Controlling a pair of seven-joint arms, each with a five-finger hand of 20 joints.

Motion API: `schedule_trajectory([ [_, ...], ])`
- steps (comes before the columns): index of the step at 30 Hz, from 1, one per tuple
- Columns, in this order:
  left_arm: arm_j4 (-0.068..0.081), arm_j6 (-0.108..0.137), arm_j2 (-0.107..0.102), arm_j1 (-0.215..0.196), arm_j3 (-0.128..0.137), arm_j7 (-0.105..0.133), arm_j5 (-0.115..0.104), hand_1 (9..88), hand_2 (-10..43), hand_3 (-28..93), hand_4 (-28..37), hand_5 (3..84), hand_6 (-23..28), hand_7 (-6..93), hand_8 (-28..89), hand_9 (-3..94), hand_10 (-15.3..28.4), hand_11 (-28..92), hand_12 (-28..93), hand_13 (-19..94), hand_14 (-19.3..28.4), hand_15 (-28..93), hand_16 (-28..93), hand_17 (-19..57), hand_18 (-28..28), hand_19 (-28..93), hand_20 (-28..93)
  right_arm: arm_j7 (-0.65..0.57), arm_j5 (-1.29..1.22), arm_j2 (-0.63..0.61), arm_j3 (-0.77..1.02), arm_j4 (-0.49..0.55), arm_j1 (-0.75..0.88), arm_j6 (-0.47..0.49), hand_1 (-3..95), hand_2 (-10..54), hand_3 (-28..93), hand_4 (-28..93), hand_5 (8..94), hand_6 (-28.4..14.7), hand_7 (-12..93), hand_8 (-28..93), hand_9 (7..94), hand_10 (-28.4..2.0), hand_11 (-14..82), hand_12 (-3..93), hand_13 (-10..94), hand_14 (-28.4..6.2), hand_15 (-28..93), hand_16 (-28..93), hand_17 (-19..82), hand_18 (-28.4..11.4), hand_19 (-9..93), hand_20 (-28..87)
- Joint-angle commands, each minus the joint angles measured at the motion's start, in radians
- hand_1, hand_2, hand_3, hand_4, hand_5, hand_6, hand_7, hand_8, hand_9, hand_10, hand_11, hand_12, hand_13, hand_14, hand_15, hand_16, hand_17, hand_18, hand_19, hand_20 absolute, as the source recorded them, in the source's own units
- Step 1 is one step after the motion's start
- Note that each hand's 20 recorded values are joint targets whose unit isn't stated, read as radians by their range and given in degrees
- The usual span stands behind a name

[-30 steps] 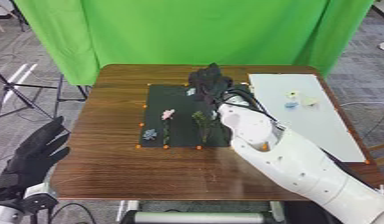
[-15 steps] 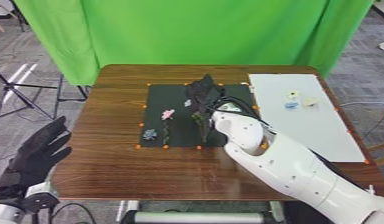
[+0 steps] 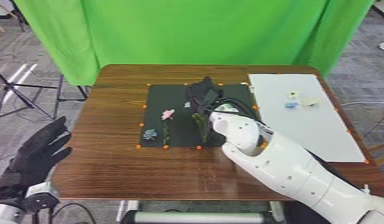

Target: Arrange flowers

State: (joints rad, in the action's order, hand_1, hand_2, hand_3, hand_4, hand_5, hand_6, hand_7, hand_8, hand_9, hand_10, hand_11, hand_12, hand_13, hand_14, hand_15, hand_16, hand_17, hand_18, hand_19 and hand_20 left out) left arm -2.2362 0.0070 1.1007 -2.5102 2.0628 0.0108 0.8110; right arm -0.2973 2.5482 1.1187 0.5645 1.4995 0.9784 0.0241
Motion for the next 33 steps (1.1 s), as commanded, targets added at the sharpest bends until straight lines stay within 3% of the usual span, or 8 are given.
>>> schedule_trajectory([
  [1, 0.002, -0.002, 0.001, -0.005, 0.001, -0.010, -0.005, 24.6, -2.4, 69, -27.0, 21.1, 0.6, 17.8, -9, 15.4, 7.9, 9, 22, 11, 10.8, 13, 9, -12.4, 16.7, 33, 10, -0.020, 0.036, 0.008, 0.003, -0.012, -0.009, 0.038, 42.0, -9.5, 85, -28, 64.6, 2.5, 51, -4, 80.9, -5.6, 17.9, 49.9, 69, -3.6, 59, 35, 20, -18.6, 73, 51],
  [9, 0.002, 0.001, 0.000, -0.004, -0.001, -0.011, -0.006, 24.9, -2.2, 69, -27.0, 21.1, 0.6, 17.9, -10, 15.4, 7.9, 9, 22, 11, 10.8, 13, 9, -12.4, 16.7, 33, 10, -0.016, 0.050, 0.015, 0.005, -0.018, -0.010, 0.055, 41.3, -9.5, 84, -28, 58.4, 2.3, 50, -4, 73.7, -5.7, 18.8, 47.3, 63, -4.0, 60, 35, 18, -18.6, 72, 52],
  [15, 0.002, -0.005, 0.007, 0.000, 0.001, -0.015, 0.000, 25.2, -1.7, 69, -26.9, 21.0, 0.6, 18.0, -10, 15.4, 7.9, 9, 21, 11, 10.8, 13, 9, -12.4, 16.7, 33, 10, -0.018, 0.054, 0.018, 0.006, -0.014, -0.008, 0.067, 38.5, -9.5, 87, -28, 54.6, 2.3, 43, -5, 66.7, -6.8, 26.1, 39.7, 59, -4.7, 62, 33, 17, -18.8, 72, 52],
  [19, 0.003, -0.005, 0.008, 0.001, 0.000, -0.016, -0.001, 25.2, -1.7, 69, -26.8, 21.1, 0.6, 17.9, -10, 15.4, 7.9, 9, 21, 11, 10.8, 13, 9, -12.4, 16.7, 33, 10, -0.016, 0.051, 0.020, 0.012, -0.009, -0.003, 0.085, 36.5, -9.5, 89, -28, 53.6, 2.4, 40, -16, 63.0, -7.5, 31.4, 33.3, 58, -5.2, 63, 30, 16, -18.9, 72, 52],
  [33, 0.001, -0.001, 0.008, -0.005, 0.001, -0.012, -0.003, 25.1, -1.7, 69, -26.8, 21.0, 0.6, 17.9, -10, 15.4, 7.9, 9, 21, 11, 10.8, 13, 9, -12.4, 16.7, 33, 10, -0.036, 0.035, 0.000, 0.074, 0.044, 0.023, 0.144, 33.7, -9.5, 90, -28, 50.9, 1.9, 39, -19, 58.2, -8.8, 36.5, 27.8, 54, -6.5, 66, 24, 14, -19.2, 71, 52],
])
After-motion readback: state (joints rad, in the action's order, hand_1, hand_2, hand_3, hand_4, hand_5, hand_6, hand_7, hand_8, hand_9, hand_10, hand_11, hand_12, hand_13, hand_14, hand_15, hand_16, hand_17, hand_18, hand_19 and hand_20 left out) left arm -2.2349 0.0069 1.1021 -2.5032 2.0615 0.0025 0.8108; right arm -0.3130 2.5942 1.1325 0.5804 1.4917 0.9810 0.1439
